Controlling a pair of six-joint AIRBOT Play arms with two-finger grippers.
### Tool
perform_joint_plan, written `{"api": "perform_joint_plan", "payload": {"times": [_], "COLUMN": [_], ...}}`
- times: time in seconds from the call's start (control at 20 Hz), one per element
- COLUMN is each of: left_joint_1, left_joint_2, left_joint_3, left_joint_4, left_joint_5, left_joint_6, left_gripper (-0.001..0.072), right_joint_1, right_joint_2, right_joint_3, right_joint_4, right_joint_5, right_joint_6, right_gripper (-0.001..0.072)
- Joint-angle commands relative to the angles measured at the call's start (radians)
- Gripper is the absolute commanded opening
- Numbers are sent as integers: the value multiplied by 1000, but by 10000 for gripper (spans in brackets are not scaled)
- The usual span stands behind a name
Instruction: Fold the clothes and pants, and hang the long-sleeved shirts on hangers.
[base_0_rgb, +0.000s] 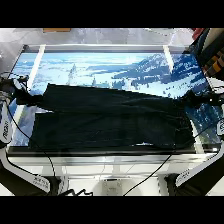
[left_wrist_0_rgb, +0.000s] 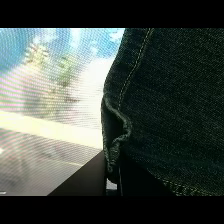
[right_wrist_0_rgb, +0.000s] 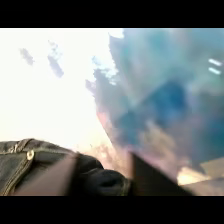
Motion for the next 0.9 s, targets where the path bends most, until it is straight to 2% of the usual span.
{"api": "perform_joint_plan", "payload": {"times": [0.0,0.05,0.15,0.25,0.45,0.7,0.85], "left_joint_1": [1,1,1,1,1,-1,-8], "left_joint_2": [-1,-1,0,0,2,3,5], "left_joint_3": [0,0,0,3,6,5,5], "left_joint_4": [0,0,0,0,0,0,15], "left_joint_5": [1,1,8,26,45,106,177], "left_joint_6": [1,1,0,0,-3,-59,-83], "left_gripper": [25,25,25,25,24,23,22], "right_joint_1": [46,57,78,93,93,94,94], "right_joint_2": [-9,-9,-3,1,11,8,2], "right_joint_3": [23,43,98,169,267,248,223], "right_joint_4": [82,103,118,119,122,113,100], "right_joint_5": [-3,-1,-6,-11,-77,-220,-259], "right_joint_6": [-171,-212,-277,-295,-296,-285,-243], "right_gripper": [152,46,44,44,44,44,44]}}
